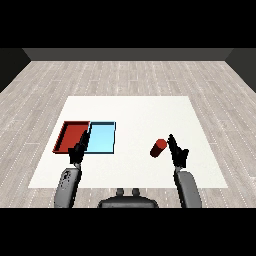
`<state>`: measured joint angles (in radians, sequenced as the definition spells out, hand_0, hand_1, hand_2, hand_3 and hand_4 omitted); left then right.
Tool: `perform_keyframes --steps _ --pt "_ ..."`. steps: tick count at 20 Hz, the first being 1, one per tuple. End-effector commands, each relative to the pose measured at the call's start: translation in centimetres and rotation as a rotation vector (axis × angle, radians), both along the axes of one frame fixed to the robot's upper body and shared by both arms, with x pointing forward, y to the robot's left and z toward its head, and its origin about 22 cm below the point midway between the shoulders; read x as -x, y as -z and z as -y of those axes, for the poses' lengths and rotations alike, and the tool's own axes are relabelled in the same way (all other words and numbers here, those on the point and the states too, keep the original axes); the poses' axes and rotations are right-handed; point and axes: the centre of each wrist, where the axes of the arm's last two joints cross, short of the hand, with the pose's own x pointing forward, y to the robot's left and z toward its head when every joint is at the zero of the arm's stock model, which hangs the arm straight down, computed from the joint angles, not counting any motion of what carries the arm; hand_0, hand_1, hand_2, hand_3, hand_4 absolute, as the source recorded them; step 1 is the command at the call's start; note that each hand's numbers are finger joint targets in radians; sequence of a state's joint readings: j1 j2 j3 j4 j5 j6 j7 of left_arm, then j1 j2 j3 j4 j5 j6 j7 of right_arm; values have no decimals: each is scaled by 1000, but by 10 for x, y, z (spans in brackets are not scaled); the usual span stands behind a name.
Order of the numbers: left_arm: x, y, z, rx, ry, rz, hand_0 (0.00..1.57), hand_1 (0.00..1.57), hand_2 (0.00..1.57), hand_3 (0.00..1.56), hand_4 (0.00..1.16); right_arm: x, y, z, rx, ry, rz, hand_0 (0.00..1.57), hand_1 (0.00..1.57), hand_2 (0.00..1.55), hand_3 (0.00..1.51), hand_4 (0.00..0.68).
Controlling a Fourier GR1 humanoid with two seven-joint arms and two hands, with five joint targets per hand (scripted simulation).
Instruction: Pick the red can and put it in the red box
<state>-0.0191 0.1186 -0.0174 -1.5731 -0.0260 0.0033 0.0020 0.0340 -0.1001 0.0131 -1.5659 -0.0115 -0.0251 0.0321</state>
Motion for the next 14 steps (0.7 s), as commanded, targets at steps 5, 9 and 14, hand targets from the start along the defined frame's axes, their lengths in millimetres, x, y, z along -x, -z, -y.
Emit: perform_keyframes --steps 5,9,14 --pt "-2 2 2 35 -18 -28 0 0 0 0 0 12 -13 112 6 -2 63 0 0 0 0 0" --pt "-11 -33 12 140 10 410 0 0 0 0 0 8 -28 104 -57 -50 389 0 0 0 0 0" --pt "-4 -11 -12 135 24 431 0 0 0 0 0 10 -10 137 -81 -57 401 0 0 0 0 0"
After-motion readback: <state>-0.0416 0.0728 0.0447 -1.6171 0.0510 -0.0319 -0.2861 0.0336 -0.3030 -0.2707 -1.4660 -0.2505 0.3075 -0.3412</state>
